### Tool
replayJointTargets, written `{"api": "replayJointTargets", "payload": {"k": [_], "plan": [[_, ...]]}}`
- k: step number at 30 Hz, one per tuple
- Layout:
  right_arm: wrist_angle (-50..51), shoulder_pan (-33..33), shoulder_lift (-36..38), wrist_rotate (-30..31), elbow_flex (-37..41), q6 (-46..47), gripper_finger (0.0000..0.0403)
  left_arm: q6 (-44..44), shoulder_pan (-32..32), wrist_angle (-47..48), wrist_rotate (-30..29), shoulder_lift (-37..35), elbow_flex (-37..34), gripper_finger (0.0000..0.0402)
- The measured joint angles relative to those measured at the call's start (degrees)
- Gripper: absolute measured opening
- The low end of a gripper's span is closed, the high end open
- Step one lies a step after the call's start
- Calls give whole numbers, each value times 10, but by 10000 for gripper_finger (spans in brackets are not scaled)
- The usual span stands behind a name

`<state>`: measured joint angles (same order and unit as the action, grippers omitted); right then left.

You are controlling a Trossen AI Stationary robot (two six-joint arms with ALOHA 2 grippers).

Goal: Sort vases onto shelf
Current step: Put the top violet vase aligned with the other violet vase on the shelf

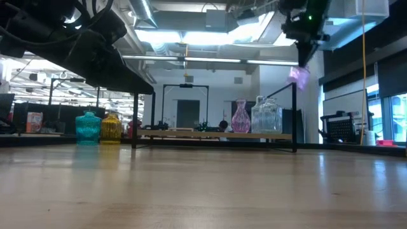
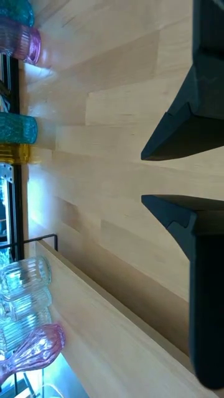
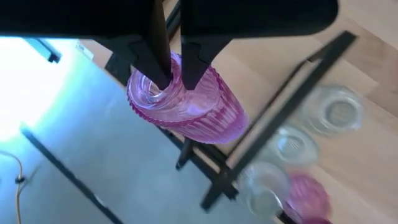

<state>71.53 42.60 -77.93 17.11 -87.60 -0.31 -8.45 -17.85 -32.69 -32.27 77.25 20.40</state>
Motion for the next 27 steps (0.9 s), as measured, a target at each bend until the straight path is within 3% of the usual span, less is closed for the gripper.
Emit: {"api": "replayJointTargets", "payload": {"k": [14, 27], "plan": [[-50, -113, -8, 21, -36, -20, 4, 0, 0, 0, 0, 0, 0, 92], [-105, -202, -90, 14, -36, -80, 4, -2, 0, 1, 0, 0, 0, 92]]}}
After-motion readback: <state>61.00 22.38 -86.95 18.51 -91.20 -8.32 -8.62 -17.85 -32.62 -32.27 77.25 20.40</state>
